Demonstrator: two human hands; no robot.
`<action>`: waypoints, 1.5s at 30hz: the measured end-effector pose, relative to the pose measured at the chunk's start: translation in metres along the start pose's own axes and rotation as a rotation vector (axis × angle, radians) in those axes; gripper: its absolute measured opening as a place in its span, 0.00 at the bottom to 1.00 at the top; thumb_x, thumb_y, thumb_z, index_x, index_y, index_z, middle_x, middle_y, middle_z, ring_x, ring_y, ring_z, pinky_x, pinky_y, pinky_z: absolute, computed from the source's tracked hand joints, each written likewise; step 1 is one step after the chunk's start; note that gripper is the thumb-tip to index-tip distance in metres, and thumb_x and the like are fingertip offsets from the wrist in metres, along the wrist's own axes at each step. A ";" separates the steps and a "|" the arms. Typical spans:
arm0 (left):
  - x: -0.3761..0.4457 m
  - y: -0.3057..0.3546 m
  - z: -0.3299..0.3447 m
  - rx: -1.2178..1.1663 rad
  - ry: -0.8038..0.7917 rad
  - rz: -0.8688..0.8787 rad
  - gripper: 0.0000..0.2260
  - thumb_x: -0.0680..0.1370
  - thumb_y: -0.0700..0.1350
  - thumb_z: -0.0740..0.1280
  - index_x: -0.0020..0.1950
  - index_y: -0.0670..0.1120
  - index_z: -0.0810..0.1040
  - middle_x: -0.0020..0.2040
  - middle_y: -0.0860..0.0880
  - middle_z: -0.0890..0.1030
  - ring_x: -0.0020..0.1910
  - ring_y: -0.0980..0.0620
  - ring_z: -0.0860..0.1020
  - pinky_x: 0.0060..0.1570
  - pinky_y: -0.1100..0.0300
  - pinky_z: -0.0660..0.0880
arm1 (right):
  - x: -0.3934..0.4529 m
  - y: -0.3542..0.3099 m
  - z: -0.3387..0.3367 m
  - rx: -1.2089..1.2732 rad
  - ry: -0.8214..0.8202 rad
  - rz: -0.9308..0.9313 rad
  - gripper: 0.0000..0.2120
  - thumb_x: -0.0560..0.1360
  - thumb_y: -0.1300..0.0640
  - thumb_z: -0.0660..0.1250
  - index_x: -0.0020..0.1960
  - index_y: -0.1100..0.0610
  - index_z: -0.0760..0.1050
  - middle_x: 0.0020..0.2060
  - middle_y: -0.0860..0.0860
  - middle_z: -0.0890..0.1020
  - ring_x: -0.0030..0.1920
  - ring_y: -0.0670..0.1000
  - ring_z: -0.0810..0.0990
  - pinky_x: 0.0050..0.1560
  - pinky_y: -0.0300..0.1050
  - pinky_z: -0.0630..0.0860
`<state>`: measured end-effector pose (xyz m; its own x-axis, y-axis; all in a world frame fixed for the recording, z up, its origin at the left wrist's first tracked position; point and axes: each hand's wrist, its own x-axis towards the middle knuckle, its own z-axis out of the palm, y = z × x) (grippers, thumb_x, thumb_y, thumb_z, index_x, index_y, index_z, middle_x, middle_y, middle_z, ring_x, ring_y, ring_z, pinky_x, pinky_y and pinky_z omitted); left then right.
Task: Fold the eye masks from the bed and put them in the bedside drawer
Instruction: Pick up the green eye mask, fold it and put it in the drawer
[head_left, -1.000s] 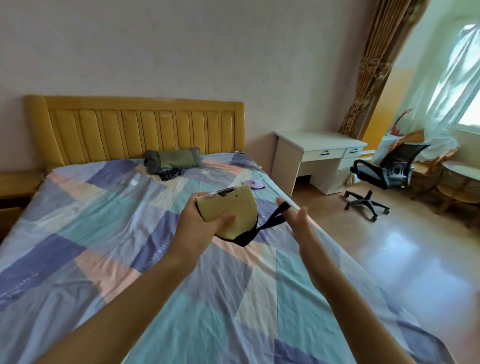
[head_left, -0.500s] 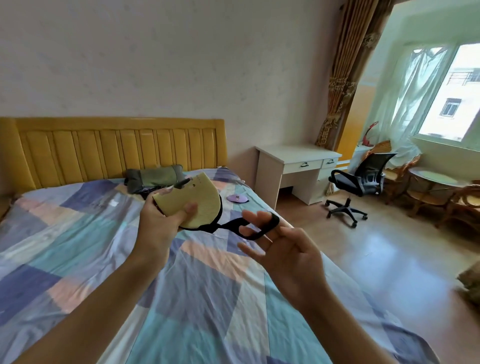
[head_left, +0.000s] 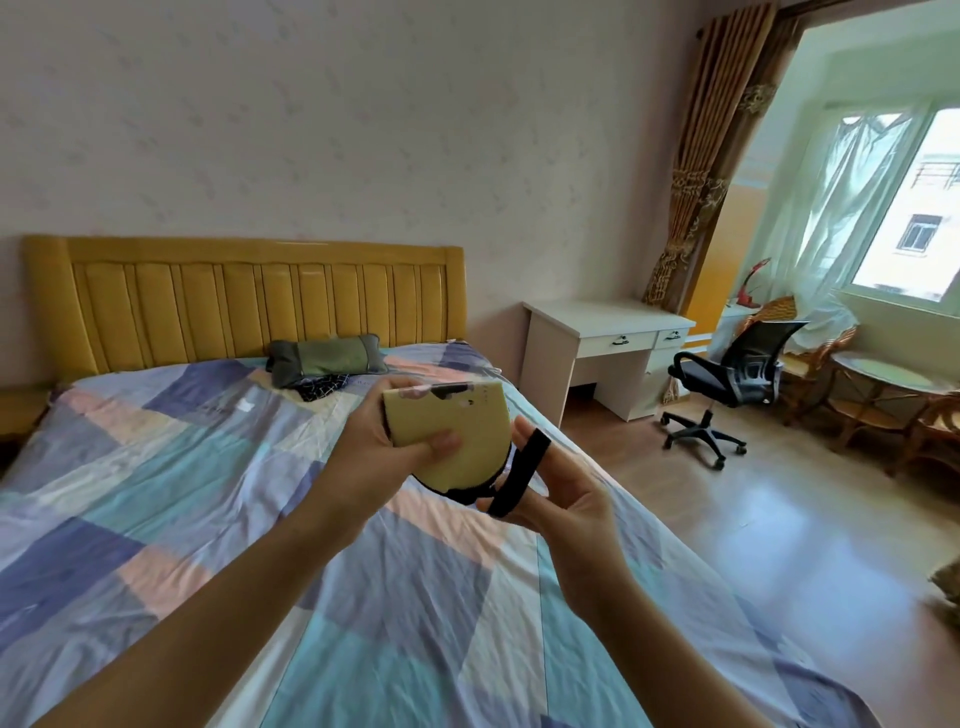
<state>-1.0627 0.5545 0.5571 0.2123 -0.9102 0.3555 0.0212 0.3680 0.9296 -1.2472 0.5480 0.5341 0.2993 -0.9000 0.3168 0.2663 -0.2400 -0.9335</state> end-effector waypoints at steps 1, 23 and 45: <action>-0.002 0.002 -0.001 0.032 -0.041 -0.008 0.23 0.62 0.39 0.79 0.51 0.53 0.74 0.47 0.50 0.81 0.47 0.52 0.79 0.47 0.50 0.80 | -0.001 -0.001 0.001 -0.029 -0.020 -0.014 0.29 0.69 0.67 0.72 0.68 0.53 0.72 0.58 0.44 0.82 0.45 0.60 0.85 0.44 0.47 0.81; -0.046 0.026 -0.009 0.043 -0.298 -0.069 0.05 0.72 0.51 0.70 0.45 0.54 0.76 0.40 0.56 0.81 0.44 0.55 0.78 0.44 0.59 0.75 | -0.015 -0.024 0.021 -0.206 -0.335 -0.052 0.13 0.64 0.65 0.72 0.47 0.60 0.74 0.30 0.51 0.79 0.24 0.50 0.76 0.22 0.39 0.72; -0.047 0.037 0.005 -0.194 0.010 -0.150 0.24 0.65 0.56 0.74 0.56 0.47 0.75 0.53 0.43 0.82 0.54 0.43 0.80 0.49 0.49 0.78 | -0.050 -0.012 0.048 -0.183 -0.233 0.082 0.20 0.79 0.48 0.59 0.46 0.59 0.85 0.56 0.49 0.83 0.60 0.46 0.78 0.64 0.44 0.69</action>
<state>-1.0769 0.6100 0.5752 0.2022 -0.9559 0.2131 0.2403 0.2594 0.9354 -1.2211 0.6132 0.5372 0.5208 -0.8166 0.2490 0.0691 -0.2504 -0.9657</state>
